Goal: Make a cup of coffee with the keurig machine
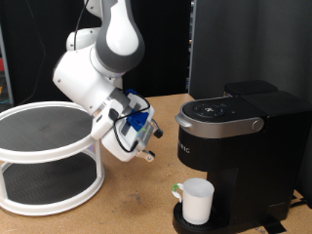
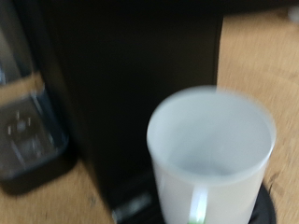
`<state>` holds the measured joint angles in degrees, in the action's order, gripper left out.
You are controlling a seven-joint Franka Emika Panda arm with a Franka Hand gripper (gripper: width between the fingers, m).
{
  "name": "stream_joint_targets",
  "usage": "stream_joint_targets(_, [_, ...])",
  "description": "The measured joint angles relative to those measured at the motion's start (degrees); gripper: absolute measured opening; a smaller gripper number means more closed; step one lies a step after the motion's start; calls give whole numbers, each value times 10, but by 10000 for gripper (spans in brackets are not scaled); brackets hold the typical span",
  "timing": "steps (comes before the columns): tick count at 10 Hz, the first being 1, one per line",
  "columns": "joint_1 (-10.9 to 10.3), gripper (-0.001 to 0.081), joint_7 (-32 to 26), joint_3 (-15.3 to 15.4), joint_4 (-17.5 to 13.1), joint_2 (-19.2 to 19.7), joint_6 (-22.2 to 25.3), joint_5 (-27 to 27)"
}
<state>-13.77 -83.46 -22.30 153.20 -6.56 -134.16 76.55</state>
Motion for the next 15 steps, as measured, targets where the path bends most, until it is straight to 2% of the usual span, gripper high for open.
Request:
stream_joint_targets(4, [16,805,59,-11,3,-79,37,-17])
stream_joint_targets(5, [16,805,58,-10,3,-78,36,-17])
stream_joint_targets(7, [16,805,62,-14,-1,-81,71,-18])
stream_joint_targets(9, [17,805,79,-18,-13,-107,106,-6])
stream_joint_targets(12, [17,805,123,-14,-25,-158,111,-2])
stream_joint_targets(15, [17,805,175,-7,-28,-203,112,-37])
